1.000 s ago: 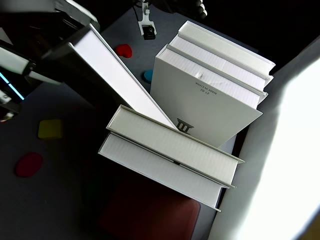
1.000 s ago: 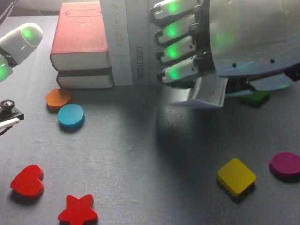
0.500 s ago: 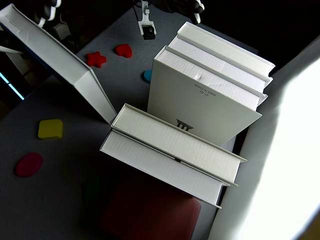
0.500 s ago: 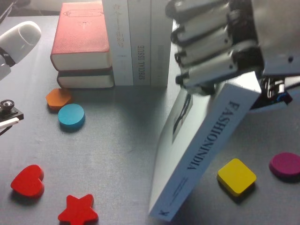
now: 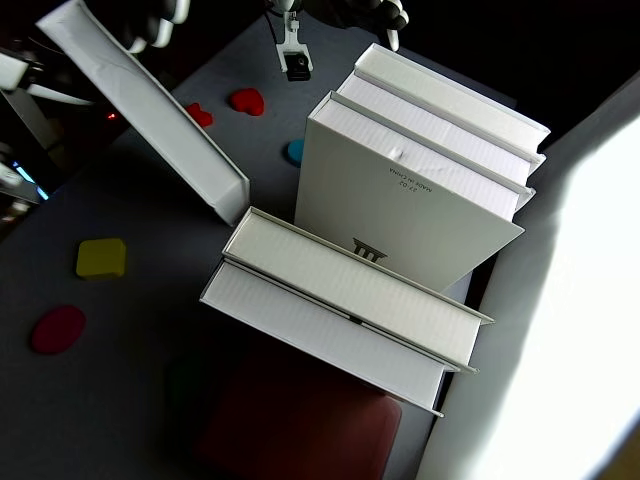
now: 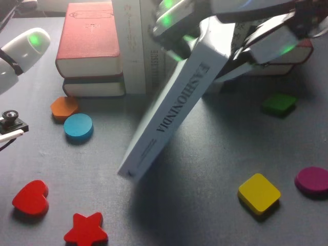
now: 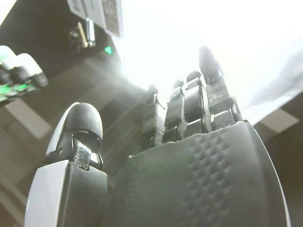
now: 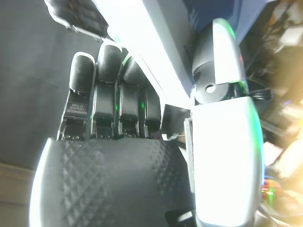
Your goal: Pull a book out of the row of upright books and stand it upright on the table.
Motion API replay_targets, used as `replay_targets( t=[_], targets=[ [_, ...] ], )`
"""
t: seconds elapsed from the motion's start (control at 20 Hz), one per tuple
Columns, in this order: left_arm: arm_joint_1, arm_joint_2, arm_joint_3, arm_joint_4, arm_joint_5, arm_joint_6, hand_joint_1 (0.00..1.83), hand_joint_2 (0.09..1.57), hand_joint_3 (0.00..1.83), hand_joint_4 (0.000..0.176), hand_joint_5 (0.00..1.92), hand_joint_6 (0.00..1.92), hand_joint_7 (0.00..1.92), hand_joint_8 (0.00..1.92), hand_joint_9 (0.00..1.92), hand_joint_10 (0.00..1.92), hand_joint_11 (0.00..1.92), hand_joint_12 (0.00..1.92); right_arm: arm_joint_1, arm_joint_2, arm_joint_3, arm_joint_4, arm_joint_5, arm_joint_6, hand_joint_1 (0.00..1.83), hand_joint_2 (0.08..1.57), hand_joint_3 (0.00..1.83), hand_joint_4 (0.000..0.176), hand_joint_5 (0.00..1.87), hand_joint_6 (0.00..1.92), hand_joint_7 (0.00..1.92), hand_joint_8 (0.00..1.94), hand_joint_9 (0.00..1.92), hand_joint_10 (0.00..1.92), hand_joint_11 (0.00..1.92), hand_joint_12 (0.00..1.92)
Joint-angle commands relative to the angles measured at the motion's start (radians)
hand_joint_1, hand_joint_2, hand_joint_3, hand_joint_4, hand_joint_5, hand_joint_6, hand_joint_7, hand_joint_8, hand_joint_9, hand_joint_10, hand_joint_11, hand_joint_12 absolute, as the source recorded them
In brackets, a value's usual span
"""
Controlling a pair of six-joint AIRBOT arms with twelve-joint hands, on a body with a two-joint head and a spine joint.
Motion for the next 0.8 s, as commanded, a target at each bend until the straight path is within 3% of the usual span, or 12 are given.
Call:
replay_targets(
  t=[0.0,0.15,0.2,0.25,0.3,0.35,0.4,0.55,0.6,0.65,0.7,0.75],
  targets=[
    [-0.011,-0.004,0.008,-0.011,-0.112,-0.008,0.28,1.39,0.0,0.045,0.14,0.01,0.07,0.0,0.05,0.01,0.0,0.76,0.0,-0.011,0.021,0.045,-0.003,0.021,1.11,1.21,0.0,0.0,0.82,1.27,0.47,1.11,0.08,1.38,0.0,1.91],
    [-0.011,-0.007,0.01,-0.012,-0.11,-0.009,0.29,1.39,0.0,0.045,0.15,0.01,0.07,0.0,0.06,0.01,0.0,0.8,-0.007,-0.048,0.066,0.045,0.005,0.057,1.1,1.2,0.0,0.0,0.83,1.24,0.47,0.97,0.05,1.4,0.0,1.92],
    [-0.011,-0.008,0.01,-0.013,-0.11,-0.009,0.31,1.39,0.0,0.055,0.16,0.01,0.08,0.0,0.08,0.01,0.0,0.84,-0.007,-0.059,0.078,0.046,0.005,0.062,1.11,1.11,0.0,0.0,0.57,0.84,0.44,0.78,0.11,1.18,0.0,1.66],
    [-0.011,-0.009,0.012,-0.014,-0.11,-0.009,0.31,1.39,0.0,0.055,0.16,0.01,0.08,0.0,0.08,0.01,0.0,0.84,-0.007,-0.066,0.085,0.047,0.005,0.063,1.11,1.11,0.0,0.0,0.57,0.84,0.44,0.78,0.11,1.18,0.0,1.66],
    [-0.011,-0.009,0.012,-0.015,-0.11,-0.009,0.3,1.37,0.0,0.043,0.19,0.01,0.12,0.01,0.12,0.02,0.0,0.96,-0.007,-0.071,0.09,0.05,0.004,0.063,1.17,1.06,0.0,0.0,0.39,0.61,0.39,0.62,0.16,1.06,0.0,1.6],
    [-0.011,-0.01,0.012,-0.015,-0.111,-0.009,0.38,1.37,0.0,0.036,0.21,0.01,0.15,0.0,0.14,0.01,0.0,0.92,-0.007,-0.076,0.095,0.052,0.002,0.063,1.14,0.97,0.0,0.0,0.34,0.26,0.42,0.18,0.15,0.83,0.0,1.43],
    [-0.011,-0.01,0.012,-0.016,-0.111,-0.009,0.28,1.36,0.0,0.073,0.16,0.0,0.1,0.0,0.09,0.0,0.0,0.74,-0.006,-0.084,0.103,0.054,-0.007,0.063,1.06,0.97,0.0,0.0,0.21,0.1,0.32,0.03,0.06,0.59,0.0,1.23],
    [-0.011,-0.012,0.013,-0.017,-0.111,-0.009,0.34,1.37,0.0,0.05,0.22,0.01,0.14,0.0,0.12,0.01,0.0,0.84,-0.006,-0.108,0.13,0.051,-0.023,0.063,0.99,0.96,0.0,0.0,0.0,0.0,0.02,0.0,0.0,0.38,0.0,0.9],
    [-0.011,-0.012,0.013,-0.018,-0.111,-0.009,0.3,1.37,0.0,0.056,0.21,0.01,0.12,0.0,0.1,0.01,0.0,0.78,-0.006,-0.112,0.133,0.044,-0.036,0.063,0.93,0.93,0.0,0.0,0.0,0.0,0.0,0.0,0.0,0.09,0.0,0.53],
    [-0.011,-0.012,0.013,-0.018,-0.112,-0.009,0.29,1.37,0.0,0.052,0.21,0.0,0.11,0.0,0.09,0.0,0.0,0.74,-0.006,-0.113,0.136,0.043,-0.046,0.063,0.95,0.93,0.0,0.0,0.0,0.0,0.0,0.0,0.0,0.02,0.0,0.13],
    [-0.011,-0.012,0.013,-0.018,-0.113,-0.009,0.26,1.37,0.0,0.059,0.19,0.0,0.1,0.0,0.07,0.0,0.0,0.72,-0.006,-0.112,0.141,0.049,-0.054,0.063,0.93,0.92,0.0,0.0,0.0,0.0,0.0,0.0,0.0,0.0,0.0,0.03],
    [-0.011,-0.012,0.012,-0.02,-0.115,-0.009,0.23,1.38,0.0,0.06,0.19,0.0,0.1,0.0,0.07,0.0,0.0,0.71,-0.006,-0.109,0.144,0.056,-0.059,0.063,0.91,0.92,0.0,0.036,0.0,0.0,0.0,0.0,0.0,0.0,0.0,0.0]
  ],
)
